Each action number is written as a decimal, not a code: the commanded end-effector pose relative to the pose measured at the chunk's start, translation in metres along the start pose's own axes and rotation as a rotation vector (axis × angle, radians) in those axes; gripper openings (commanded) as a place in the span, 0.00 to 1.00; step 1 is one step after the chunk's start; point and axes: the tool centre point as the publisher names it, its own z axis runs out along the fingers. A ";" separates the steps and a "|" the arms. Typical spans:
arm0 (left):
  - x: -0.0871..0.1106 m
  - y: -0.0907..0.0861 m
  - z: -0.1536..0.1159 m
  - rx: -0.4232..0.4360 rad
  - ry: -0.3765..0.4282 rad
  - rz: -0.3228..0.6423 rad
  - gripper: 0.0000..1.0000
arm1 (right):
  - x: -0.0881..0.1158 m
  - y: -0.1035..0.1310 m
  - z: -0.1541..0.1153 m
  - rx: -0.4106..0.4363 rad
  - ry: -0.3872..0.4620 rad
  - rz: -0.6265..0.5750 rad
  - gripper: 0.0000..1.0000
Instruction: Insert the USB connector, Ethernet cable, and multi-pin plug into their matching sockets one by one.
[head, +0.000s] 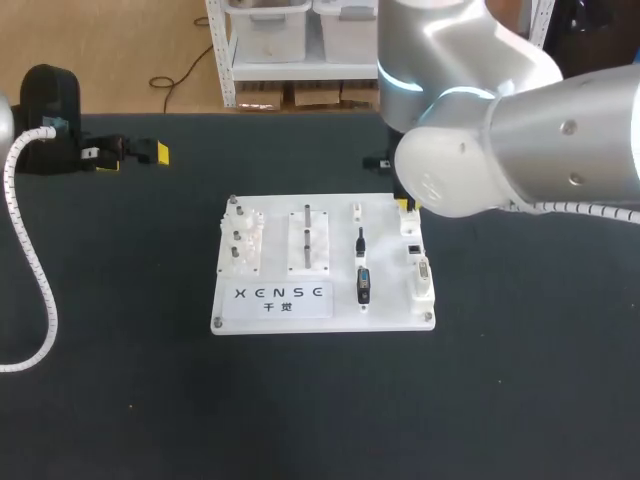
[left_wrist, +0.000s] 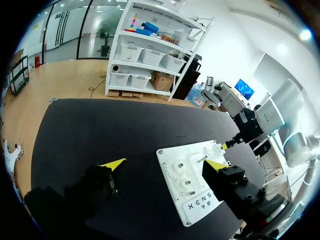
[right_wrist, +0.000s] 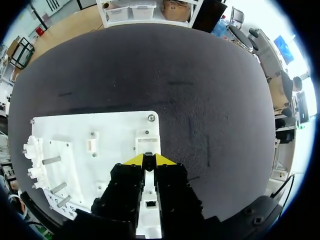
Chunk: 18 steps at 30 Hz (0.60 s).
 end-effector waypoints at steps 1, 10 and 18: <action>0.000 0.000 0.000 0.000 0.000 0.000 1.00 | -0.002 -0.001 0.009 0.006 0.017 0.017 0.00; 0.000 0.000 0.000 0.000 0.000 0.000 1.00 | -0.002 -0.003 0.016 -0.008 0.038 0.047 0.15; 0.000 0.000 0.000 0.000 0.000 0.000 1.00 | -0.002 0.000 -0.019 -0.014 -0.014 0.047 1.00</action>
